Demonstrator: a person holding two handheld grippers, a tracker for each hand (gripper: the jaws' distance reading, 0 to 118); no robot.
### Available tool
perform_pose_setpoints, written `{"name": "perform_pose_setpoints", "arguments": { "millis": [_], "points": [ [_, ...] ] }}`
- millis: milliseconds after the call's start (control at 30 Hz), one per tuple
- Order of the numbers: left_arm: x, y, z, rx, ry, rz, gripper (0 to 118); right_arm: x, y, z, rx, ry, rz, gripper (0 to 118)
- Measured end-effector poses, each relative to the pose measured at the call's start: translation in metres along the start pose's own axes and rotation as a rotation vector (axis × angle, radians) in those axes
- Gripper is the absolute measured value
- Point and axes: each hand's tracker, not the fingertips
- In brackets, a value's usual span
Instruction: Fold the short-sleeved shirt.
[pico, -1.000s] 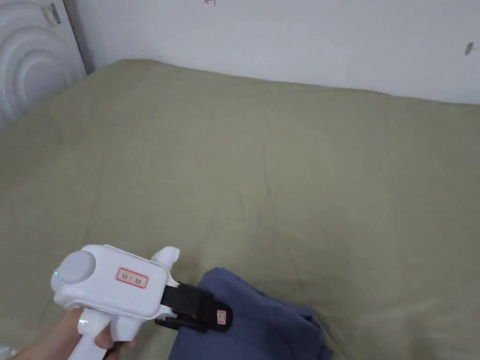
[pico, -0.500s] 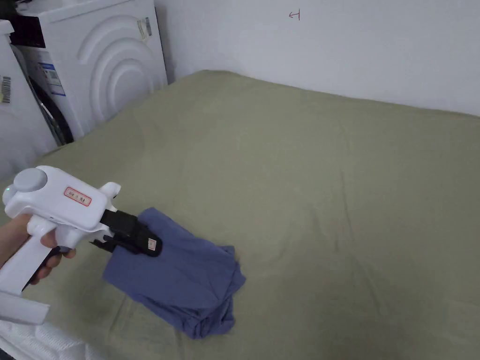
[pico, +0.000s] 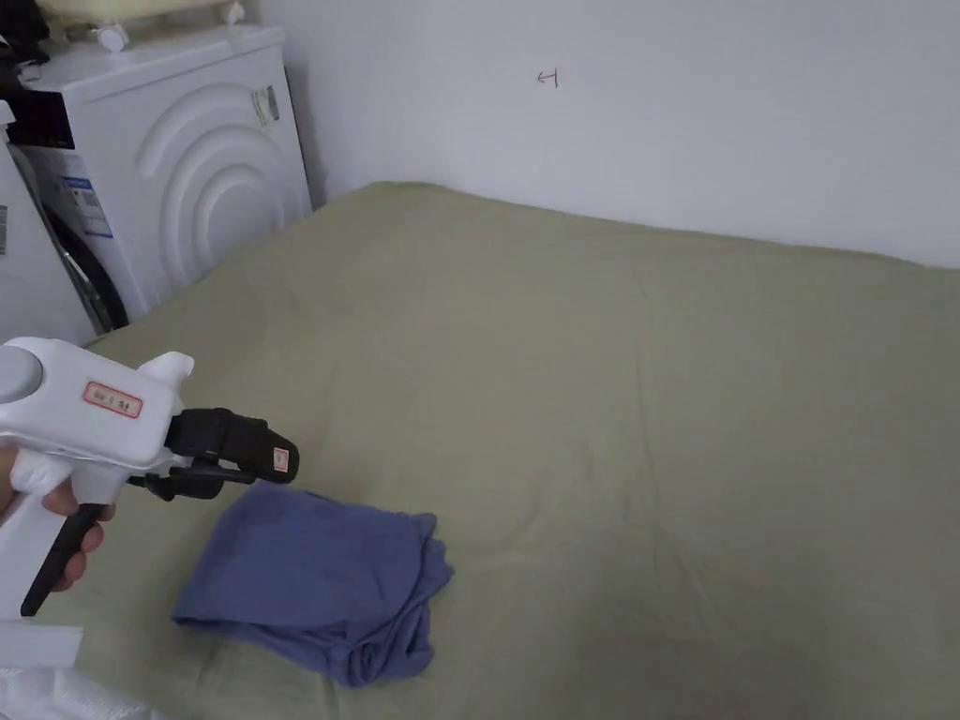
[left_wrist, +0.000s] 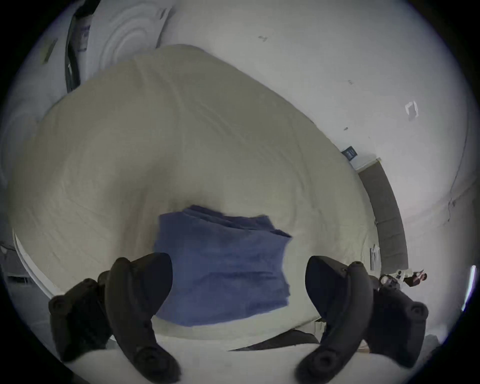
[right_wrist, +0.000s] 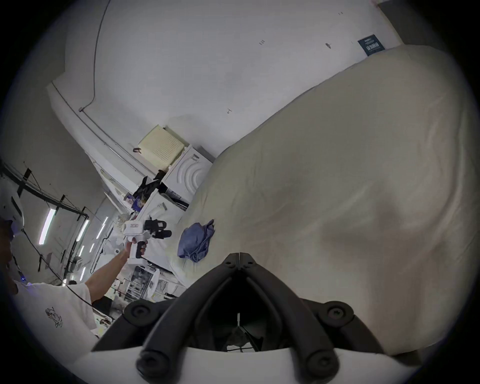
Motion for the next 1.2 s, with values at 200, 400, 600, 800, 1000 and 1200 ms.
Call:
{"name": "perform_pose_setpoints", "arguments": {
  "millis": [200, 400, 600, 800, 1000, 1200],
  "points": [
    [0.129, -0.039, -0.017, 0.158, -0.056, -0.129, 1, -0.032, 0.02, 0.014, 0.086, -0.202, 0.217, 0],
    [0.276, -0.094, -0.044, 0.427, 0.097, -0.338, 1, -0.085, 0.03, 0.014, 0.316, -0.595, 0.602, 0],
    [0.378, -0.133, -0.057, 0.662, 0.128, -0.393, 1, -0.115, 0.041, 0.008, 0.523, -0.771, 0.738, 0],
    [0.426, -0.158, -0.051, 0.762, 0.205, -0.498, 1, -0.13, 0.041, 0.018, 0.575, -0.775, 0.725, 0],
    [0.424, -0.158, -0.039, 0.774, 0.185, -0.489, 1, -0.133, 0.04, 0.032, 0.602, -0.756, 0.72, 0],
    [0.422, -0.155, -0.034, 0.78, 0.188, -0.471, 2, -0.135, 0.041, 0.036, 0.614, -0.741, 0.699, 0]
  ]
}}
